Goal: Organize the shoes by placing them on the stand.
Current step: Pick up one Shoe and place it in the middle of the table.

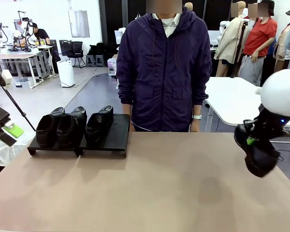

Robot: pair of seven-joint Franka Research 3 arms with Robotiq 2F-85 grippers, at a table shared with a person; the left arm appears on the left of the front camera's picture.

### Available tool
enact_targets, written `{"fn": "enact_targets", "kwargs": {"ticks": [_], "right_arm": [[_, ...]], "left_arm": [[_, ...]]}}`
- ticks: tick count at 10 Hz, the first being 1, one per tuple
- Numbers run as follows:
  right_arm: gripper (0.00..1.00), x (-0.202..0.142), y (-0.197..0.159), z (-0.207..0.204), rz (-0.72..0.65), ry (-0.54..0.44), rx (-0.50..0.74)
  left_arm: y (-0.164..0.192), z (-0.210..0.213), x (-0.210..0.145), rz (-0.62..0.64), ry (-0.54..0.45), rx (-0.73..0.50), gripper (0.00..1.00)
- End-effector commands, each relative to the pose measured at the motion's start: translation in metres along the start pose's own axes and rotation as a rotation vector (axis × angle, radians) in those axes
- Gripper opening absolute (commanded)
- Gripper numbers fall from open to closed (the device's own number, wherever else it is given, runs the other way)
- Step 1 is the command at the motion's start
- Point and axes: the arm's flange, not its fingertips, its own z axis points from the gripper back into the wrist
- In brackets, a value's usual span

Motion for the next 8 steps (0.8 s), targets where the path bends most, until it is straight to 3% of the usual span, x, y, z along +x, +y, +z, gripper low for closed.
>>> {"fn": "enact_targets", "kwargs": {"ticks": [1,2,3,4,7,8], "right_arm": [[0.0,-0.049,0.017,0.028,0.026,-0.016,-0.093],[0.0,-0.05,0.014,0.028,0.046,0.007,-0.086],[0.0,-0.025,0.005,0.018,0.087,0.075,-0.111],[0.0,-0.048,0.015,0.024,0.024,0.002,-0.077],[0.0,-0.049,0.014,0.023,0.037,0.039,-0.092],[0.0,-0.063,0.047,0.018,0.042,-0.006,-0.131]], "left_arm": [[-0.001,-0.001,0.001,0.001,-0.01,-0.001,1.0],[-0.001,-0.001,0.001,0.001,-0.01,-0.001,1.0],[-0.001,-0.001,0.001,0.001,-0.01,-0.001,1.0],[-0.001,-0.001,0.001,0.001,-0.01,-0.001,1.0],[-0.001,-0.001,0.001,0.001,-0.01,-0.001,1.0],[-0.001,-0.001,0.001,0.001,-0.01,-0.001,1.0]]}}
